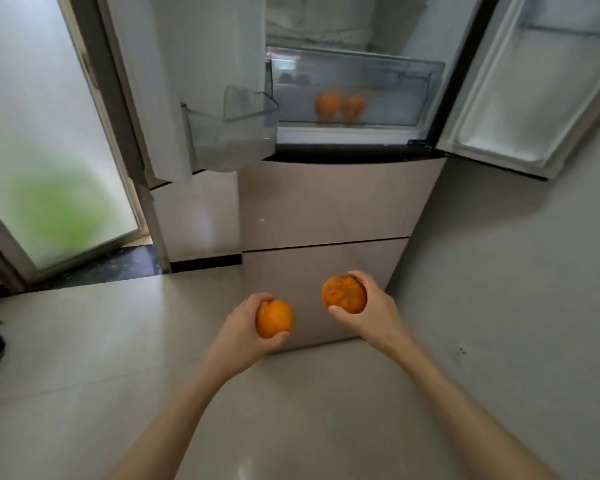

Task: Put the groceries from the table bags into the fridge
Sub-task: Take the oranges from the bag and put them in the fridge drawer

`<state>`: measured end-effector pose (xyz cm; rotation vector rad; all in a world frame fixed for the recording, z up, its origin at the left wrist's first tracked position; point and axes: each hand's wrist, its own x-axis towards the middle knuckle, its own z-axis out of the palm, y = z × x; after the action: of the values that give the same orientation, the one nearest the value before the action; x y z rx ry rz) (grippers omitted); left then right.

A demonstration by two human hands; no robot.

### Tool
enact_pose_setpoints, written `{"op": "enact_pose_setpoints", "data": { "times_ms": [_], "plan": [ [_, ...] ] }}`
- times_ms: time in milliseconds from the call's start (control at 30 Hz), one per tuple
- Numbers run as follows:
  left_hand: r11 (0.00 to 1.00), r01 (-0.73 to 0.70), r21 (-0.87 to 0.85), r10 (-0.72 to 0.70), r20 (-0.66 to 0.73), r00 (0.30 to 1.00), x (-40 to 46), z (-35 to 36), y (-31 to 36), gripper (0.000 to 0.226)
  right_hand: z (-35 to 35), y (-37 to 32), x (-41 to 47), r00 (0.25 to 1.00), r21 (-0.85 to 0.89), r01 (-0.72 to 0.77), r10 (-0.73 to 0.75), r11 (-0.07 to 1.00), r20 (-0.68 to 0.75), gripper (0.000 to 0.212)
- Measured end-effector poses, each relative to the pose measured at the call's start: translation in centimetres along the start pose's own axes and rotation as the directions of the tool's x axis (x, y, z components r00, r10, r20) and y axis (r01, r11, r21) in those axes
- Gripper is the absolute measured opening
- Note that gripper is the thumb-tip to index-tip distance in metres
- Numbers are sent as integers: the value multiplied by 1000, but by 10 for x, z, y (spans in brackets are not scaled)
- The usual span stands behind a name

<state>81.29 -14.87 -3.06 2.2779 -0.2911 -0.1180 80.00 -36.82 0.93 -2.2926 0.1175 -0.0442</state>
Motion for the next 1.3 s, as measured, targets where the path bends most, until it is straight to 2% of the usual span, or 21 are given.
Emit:
{"op": "enact_pose_setpoints", "data": {
  "times_ms": [300, 400, 600, 733, 933, 1100, 1167, 1300],
  "plan": [
    [976, -215, -31, 211, -98, 972, 169, 3, 69, 63, -78, 8, 133, 982, 43, 79, -71, 996, -175, 68],
    [956, -288, -46, 277, -167, 946, 235, -8, 100, 62, -109, -5, 191, 957, 62, 114, -93, 992, -274, 67],
    [927, -363, -95, 316, -322, 892, 355, -40, 172, 62, -164, -47, 293, 900, 101, 227, -168, 969, -402, 65],
    [887, -444, -127, 363, -401, 841, 411, -59, 207, 52, -191, -62, 350, 853, 163, 269, -157, 949, -497, 60],
    [869, -490, -63, 388, -527, 756, 477, -80, 240, 51, -222, -74, 425, 768, 82, 330, -217, 940, -602, 56],
    [864, -488, 126, 463, -580, 670, 525, -103, 267, 53, -248, -94, 487, 741, -16, 403, -336, 915, -582, 57],
    [879, -439, 186, 460, -570, 681, 542, -110, 277, 54, -256, -102, 512, 750, -6, 438, -370, 899, -549, 54],
    [937, -281, 209, 350, -497, 795, 576, -128, 280, 53, -267, -111, 561, 810, -76, 434, -425, 898, -404, 52]
  ]
}}
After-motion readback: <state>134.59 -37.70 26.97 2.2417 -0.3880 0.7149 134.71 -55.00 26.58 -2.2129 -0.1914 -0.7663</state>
